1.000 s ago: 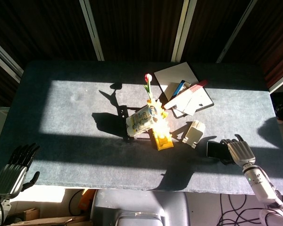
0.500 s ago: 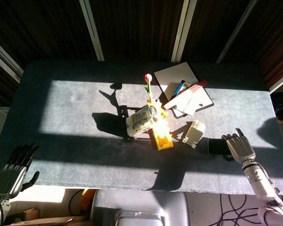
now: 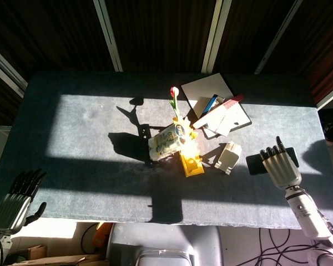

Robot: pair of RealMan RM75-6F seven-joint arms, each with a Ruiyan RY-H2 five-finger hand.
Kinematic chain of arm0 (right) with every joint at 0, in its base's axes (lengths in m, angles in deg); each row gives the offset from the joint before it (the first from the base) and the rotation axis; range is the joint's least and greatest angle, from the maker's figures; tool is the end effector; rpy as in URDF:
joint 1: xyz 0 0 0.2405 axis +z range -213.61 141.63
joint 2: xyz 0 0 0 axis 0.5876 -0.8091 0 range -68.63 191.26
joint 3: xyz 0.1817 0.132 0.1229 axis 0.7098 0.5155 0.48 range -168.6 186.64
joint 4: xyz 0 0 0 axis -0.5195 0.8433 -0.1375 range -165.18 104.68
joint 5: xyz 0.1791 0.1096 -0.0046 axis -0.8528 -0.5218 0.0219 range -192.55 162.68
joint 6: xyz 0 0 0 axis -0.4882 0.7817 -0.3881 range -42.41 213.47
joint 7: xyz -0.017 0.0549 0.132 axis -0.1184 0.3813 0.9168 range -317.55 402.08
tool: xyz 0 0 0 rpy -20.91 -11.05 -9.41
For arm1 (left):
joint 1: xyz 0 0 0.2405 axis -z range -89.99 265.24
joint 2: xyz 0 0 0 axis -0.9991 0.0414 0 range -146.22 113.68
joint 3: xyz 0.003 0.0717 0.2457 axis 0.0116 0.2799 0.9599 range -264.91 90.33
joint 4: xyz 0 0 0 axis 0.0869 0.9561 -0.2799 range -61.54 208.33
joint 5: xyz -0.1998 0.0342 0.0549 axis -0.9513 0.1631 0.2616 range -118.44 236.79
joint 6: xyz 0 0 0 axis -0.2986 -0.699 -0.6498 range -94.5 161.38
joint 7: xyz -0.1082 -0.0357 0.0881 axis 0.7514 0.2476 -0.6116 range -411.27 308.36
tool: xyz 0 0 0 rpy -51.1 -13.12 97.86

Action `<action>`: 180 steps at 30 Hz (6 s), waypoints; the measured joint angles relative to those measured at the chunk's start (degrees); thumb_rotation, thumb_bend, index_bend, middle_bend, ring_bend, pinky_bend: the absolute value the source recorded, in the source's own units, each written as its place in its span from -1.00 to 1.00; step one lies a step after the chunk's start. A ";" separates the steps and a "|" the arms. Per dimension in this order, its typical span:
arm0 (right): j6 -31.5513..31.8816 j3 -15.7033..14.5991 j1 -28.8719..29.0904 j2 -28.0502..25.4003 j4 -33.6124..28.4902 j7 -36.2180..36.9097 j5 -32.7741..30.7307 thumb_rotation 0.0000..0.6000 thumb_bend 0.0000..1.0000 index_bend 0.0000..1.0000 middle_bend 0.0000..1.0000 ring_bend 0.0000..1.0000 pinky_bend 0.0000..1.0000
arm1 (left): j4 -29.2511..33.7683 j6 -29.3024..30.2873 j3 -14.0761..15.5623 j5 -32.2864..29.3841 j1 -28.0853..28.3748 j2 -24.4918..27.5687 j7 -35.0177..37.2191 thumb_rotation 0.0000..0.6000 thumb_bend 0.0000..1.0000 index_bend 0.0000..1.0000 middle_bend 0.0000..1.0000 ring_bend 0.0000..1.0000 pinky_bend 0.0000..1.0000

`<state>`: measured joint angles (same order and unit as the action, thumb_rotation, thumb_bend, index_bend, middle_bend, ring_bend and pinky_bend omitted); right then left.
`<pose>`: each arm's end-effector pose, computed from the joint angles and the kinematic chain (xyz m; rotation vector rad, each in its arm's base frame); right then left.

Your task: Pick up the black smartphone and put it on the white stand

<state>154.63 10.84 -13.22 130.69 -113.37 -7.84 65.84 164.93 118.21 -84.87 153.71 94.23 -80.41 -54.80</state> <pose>-0.2939 -0.2761 0.1129 1.7947 -0.1053 0.2251 -0.2971 0.1687 0.1389 -1.6072 -0.8325 -0.8874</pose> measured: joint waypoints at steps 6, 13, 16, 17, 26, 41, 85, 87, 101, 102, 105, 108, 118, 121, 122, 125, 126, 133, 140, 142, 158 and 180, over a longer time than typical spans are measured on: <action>-1.37 -0.10 3.20 -3.37 -5.33 -17.13 3.12 1.00 -0.20 0.93 0.40 -0.05 -0.54 | 0.02 -0.68 -0.12 -0.42 0.28 -0.27 -0.65 1.00 -0.26 -1.00 -0.96 -0.98 -0.86; -9.06 -0.32 10.05 -5.58 -7.45 -29.40 7.69 1.00 -0.20 0.93 0.40 -0.03 -0.52 | 0.01 -1.83 -0.32 -1.38 0.63 -0.57 -1.58 1.00 -0.26 -1.00 -0.96 -0.98 -0.86; -11.83 -0.84 13.13 -5.88 -6.56 -28.26 11.34 1.00 -0.20 0.93 0.40 0.05 -0.43 | 0.12 -2.21 -0.41 -1.70 0.78 -0.72 -2.07 1.00 -0.26 -1.00 -0.96 -0.98 -0.85; -12.50 -1.06 13.91 -5.97 -6.10 -27.39 12.67 1.00 -0.20 0.93 0.40 0.06 -0.42 | 0.17 -2.37 -0.43 -1.83 0.83 -0.78 -2.24 1.00 -0.26 -1.00 -0.96 -0.98 -0.86; -15.88 -3.34 19.21 -5.83 0.33 -16.69 23.27 1.00 -0.20 0.93 0.40 0.09 -0.42 | 0.33 -3.00 -0.53 -2.47 1.07 -1.04 -3.04 1.00 -0.26 -1.00 -0.96 -0.97 -0.85; -16.75 -3.38 18.44 -1.28 7.96 -14.16 23.06 1.00 -0.20 0.93 0.40 0.10 -0.42 | 0.40 -2.86 -0.28 -2.10 1.09 -0.92 -2.85 1.00 -0.26 -1.00 -0.96 -0.97 -0.85; -17.53 -4.23 17.79 4.62 12.50 -11.90 23.28 1.00 -0.20 0.93 0.40 0.13 -0.42 | 0.31 -2.09 0.49 -0.57 0.85 -0.57 -2.27 1.00 -0.26 -1.00 -0.95 -0.97 -0.85; -17.43 -4.26 17.74 4.67 12.73 -11.91 23.30 1.00 -0.20 0.91 0.40 0.13 -0.42 | 0.33 -2.13 0.48 -0.60 0.87 -0.58 -2.31 1.00 -0.26 -1.00 -0.95 -0.97 -0.85; -17.93 -3.96 17.43 5.27 13.14 -12.70 22.18 1.00 -0.20 0.36 0.40 0.03 -0.42 | 0.37 -2.44 0.53 -0.69 0.98 -0.62 -2.52 1.00 -0.26 -1.00 -0.94 -0.96 -0.85; -18.06 -3.90 17.39 5.29 13.13 -12.88 21.96 1.00 -0.20 0.30 0.39 0.02 -0.42 | 0.38 -2.43 0.53 -0.69 0.98 -0.60 -2.49 1.00 -0.26 -1.00 -0.94 -0.96 -0.85; -18.45 -3.87 17.33 5.33 13.04 -13.12 21.59 1.00 -0.21 0.16 0.34 0.00 -0.42 | 0.39 -2.38 0.57 -0.60 0.97 -0.56 -2.39 1.00 -0.26 -1.00 -0.93 -0.96 -0.85; -18.88 -3.88 17.27 5.36 12.97 -13.07 21.10 1.00 -0.21 0.01 0.24 -0.02 -0.43 | 0.33 -2.29 0.57 -0.57 0.94 -0.58 -2.41 1.00 -0.26 -1.00 -0.93 -0.96 -0.85; -19.82 -3.05 16.87 5.45 12.60 -15.57 18.78 1.00 -0.24 -0.58 -0.14 -0.24 -0.52 | 0.39 -2.78 0.53 -0.85 1.12 -0.68 -2.69 1.00 -0.26 -1.00 -0.92 -0.94 -0.85; -20.05 -2.88 16.76 5.50 12.40 -16.23 18.26 1.00 -0.24 -0.69 -0.18 -0.26 -0.55 | 0.39 -2.84 0.50 -0.94 1.15 -0.70 -2.70 1.00 -0.26 -1.00 -0.92 -0.94 -0.85; -20.11 -2.82 16.73 5.52 12.33 -16.35 18.16 1.00 -0.24 -0.73 -0.20 -0.27 -0.57 | 0.39 -2.85 0.50 -0.94 1.15 -0.70 -2.70 1.00 -0.26 -1.00 -0.92 -0.94 -0.85; -20.23 -2.71 16.66 5.53 12.19 -16.67 17.75 1.00 -0.24 -0.85 -0.26 -0.30 -0.60 | 0.46 -2.93 0.50 -1.00 1.17 -0.66 -2.72 1.00 -0.26 -1.00 -0.92 -0.94 -0.85; -20.30 -2.61 16.61 5.53 12.08 -16.89 17.40 1.00 -0.24 -0.90 -0.28 -0.31 -0.62 | 0.49 -2.97 0.51 -1.00 1.19 -0.65 -2.75 1.00 -0.26 -1.00 -0.91 -0.94 -0.85; -20.70 -2.19 16.23 5.31 11.00 -18.08 15.44 1.00 -0.25 -1.00 -0.39 -0.40 -0.69 | 0.55 -2.89 0.57 -0.94 1.16 -0.59 -2.73 1.00 -0.26 -1.00 -0.91 -0.93 -0.85; -20.41 -2.20 16.05 5.18 10.43 -18.09 14.67 1.00 -0.25 -1.00 -0.47 -0.46 -0.73 | 0.55 -2.73 0.58 -0.88 1.11 -0.57 -2.65 1.00 -0.26 -1.00 -0.91 -0.93 -0.85; -20.19 -2.25 16.00 5.04 10.09 -18.00 14.61 1.00 -0.26 -1.00 -0.49 -0.48 -0.74 | 0.55 -2.60 0.58 -0.83 1.06 -0.54 -2.62 1.00 -0.26 -1.00 -0.90 -0.93 -0.85; -4.65 -2.24 8.87 2.49 -2.93 -9.51 14.67 1.00 -0.36 -1.00 -0.95 -0.97 -1.00 | 0.12 -0.35 0.58 0.25 0.36 -0.31 -1.28 1.00 -0.26 -1.00 -0.99 -0.97 -0.85; 23.60 -3.33 -17.16 5.34 -1.74 34.49 5.70 1.00 -0.36 -1.00 -1.00 -1.00 -1.00 | -1.45 0.54 -0.34 0.21 0.27 -1.38 -1.05 1.00 -0.26 -1.00 -1.00 -1.00 -0.90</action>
<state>178.23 7.52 -30.38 136.04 -115.11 26.65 71.54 163.48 118.75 -85.21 153.92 94.50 -81.79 -55.85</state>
